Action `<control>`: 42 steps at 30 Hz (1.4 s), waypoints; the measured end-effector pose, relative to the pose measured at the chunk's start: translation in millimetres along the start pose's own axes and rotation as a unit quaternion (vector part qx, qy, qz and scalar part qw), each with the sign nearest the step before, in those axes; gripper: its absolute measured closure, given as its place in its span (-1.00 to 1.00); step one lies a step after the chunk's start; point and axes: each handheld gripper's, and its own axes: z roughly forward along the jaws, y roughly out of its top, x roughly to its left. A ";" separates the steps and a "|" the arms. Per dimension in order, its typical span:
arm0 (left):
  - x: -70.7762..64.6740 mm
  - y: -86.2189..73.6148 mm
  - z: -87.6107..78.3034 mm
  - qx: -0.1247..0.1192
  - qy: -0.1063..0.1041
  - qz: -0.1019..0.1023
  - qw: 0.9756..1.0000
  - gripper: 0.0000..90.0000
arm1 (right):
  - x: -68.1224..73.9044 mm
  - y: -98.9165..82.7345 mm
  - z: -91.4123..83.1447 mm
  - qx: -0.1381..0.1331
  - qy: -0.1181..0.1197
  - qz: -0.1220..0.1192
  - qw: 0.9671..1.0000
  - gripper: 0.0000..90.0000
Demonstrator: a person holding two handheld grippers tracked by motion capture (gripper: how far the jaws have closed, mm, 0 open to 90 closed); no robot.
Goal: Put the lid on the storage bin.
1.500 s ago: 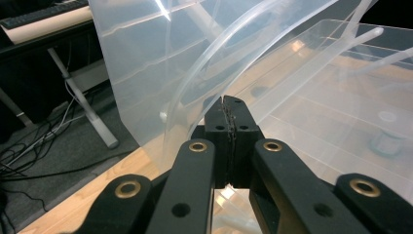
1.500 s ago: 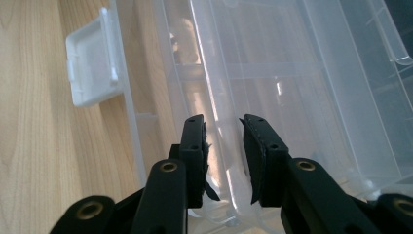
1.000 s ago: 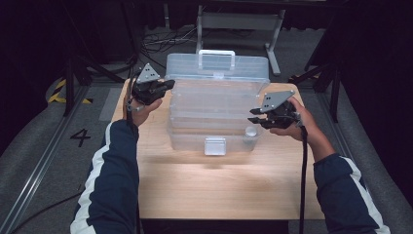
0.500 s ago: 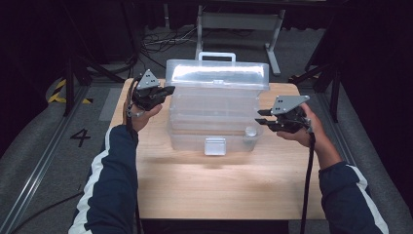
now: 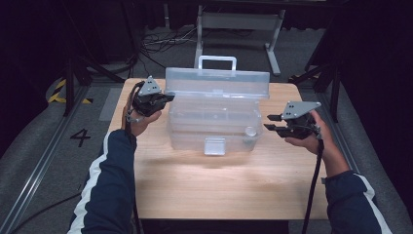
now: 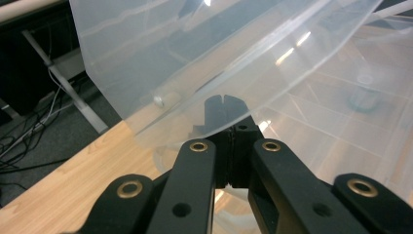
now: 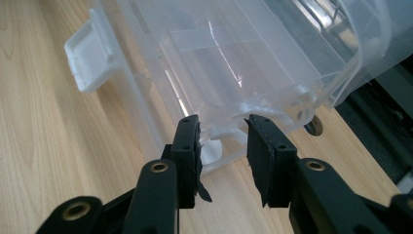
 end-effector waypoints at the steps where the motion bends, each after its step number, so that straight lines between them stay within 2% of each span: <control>1: 0.0 -0.6 -0.3 0.005 -0.002 0.002 1.000 1.00 | 0.6 -1.1 -0.9 -0.001 0.001 0.001 1.000 0.47; 11: -6.6 -9.2 -0.7 0.023 -0.005 0.014 1.000 1.00 | 2.0 -16.5 -5.8 0.000 -0.012 0.021 1.000 0.40; 16: -8.7 -10.4 -1.4 0.030 -0.002 0.011 0.999 1.00 | 2.6 -20.9 -5.5 0.006 -0.015 0.031 0.999 0.36; 19: -11.1 -11.0 -1.6 0.025 0.003 0.011 1.000 1.00 | 1.1 -24.8 -3.8 0.012 -0.021 0.040 0.999 0.36; 23: -12.9 -16.1 -2.1 0.033 -0.007 0.010 0.999 1.00 | -0.6 -30.8 -0.1 0.017 -0.030 0.059 0.998 0.33; 42: -20.0 -24.4 -3.3 0.047 -0.002 0.021 0.999 1.00 | 4.3 -47.2 11.1 0.023 -0.025 0.085 0.996 0.28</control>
